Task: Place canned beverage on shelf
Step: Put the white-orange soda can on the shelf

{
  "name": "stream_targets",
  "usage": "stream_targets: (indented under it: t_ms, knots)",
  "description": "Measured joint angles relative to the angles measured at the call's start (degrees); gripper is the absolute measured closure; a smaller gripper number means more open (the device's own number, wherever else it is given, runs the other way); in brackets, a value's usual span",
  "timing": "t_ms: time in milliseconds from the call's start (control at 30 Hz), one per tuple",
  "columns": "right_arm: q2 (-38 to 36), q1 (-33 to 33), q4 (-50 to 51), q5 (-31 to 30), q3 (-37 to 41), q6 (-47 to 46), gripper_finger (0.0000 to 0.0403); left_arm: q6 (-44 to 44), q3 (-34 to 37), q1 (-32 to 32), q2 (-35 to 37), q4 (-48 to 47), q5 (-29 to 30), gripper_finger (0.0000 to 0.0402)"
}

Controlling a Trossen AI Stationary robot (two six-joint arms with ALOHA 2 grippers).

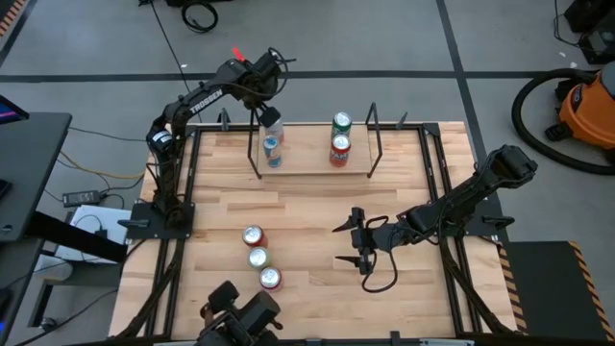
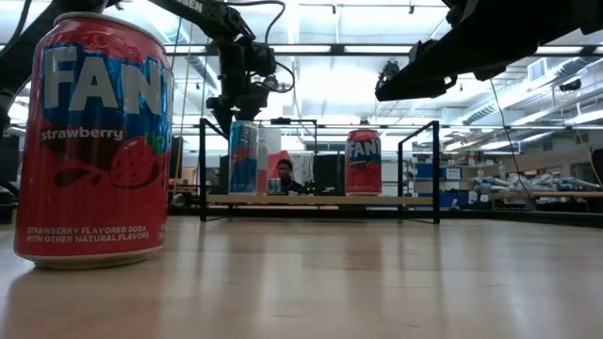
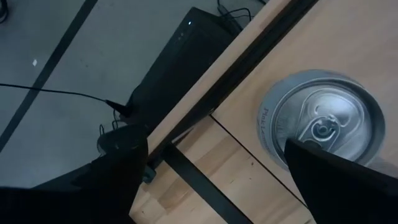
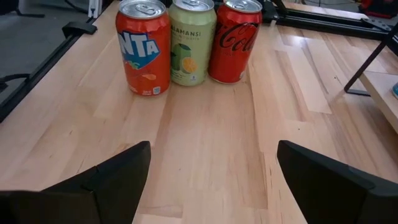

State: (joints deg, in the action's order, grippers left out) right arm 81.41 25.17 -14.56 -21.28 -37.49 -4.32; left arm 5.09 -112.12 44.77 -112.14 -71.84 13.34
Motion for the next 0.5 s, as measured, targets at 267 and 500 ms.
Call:
stream_targets:
  t_ms: [267, 500]
  knots:
    - [0.0, 0.0, 0.02, -0.01, 0.01, 0.09, 0.0041, 0.58, 0.0, -0.63, 0.0, -1.35, 0.09, 0.0012]
    - [0.0, 0.0, 0.02, 0.0, 0.01, 0.02, 0.0041, 0.56, 0.0, -0.93, 0.0, -2.45, 0.04, 0.0012]
